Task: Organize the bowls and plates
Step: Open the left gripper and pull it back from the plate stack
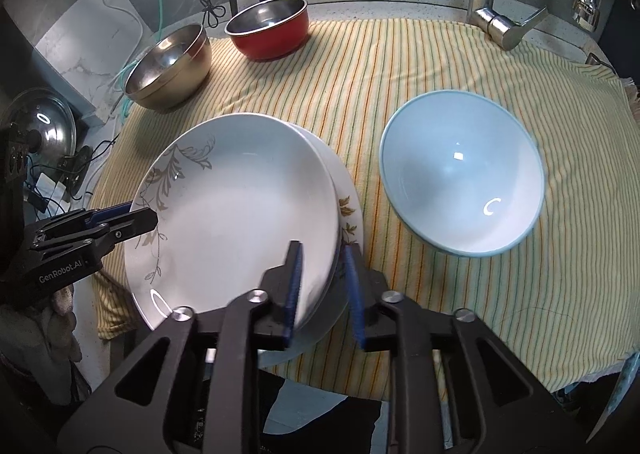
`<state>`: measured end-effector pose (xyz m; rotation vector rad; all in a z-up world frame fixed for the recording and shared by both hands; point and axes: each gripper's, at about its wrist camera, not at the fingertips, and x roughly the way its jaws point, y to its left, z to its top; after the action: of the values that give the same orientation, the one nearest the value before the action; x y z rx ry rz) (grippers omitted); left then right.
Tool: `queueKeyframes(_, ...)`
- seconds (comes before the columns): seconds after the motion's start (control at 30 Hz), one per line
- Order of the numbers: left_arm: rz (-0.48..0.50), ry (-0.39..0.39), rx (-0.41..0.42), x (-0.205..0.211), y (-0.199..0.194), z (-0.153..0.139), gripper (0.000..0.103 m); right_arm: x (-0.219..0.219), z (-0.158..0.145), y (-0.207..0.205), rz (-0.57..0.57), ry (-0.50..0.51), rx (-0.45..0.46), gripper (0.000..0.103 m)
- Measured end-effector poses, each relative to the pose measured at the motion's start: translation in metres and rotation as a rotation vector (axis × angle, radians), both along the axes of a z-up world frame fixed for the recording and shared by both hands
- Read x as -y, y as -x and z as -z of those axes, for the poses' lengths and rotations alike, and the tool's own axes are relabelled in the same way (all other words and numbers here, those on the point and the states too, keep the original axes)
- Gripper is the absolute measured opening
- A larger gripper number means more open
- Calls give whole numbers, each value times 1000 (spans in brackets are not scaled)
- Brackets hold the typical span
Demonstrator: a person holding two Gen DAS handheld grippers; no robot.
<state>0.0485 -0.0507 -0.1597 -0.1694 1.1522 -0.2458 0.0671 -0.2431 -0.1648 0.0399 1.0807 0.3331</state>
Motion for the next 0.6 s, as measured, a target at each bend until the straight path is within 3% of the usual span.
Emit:
queueKeyframes(0.03, -1, 3, 2, -1, 0, -1, 29, 1, -3, 0, 5, -2, 8, 44)
queueKeyframes(0.17, -10, 20, 14, -7, -1, -7, 30, 3, -15, 0, 15, -29, 31, 49)
queueKeyframes(0.23, -20, 30, 16, -11, -2, -9, 31, 5, -21, -1, 23, -60, 42, 59)
queueKeyframes(0.33, -53, 54, 16, -23, -6, -11, 39, 8, -29, -3, 27, -124, 56, 72)
queueKeyframes(0.6, -132, 96, 27, -54, -16, -21, 45, 1, -46, -13, 28, -170, 84, 80)
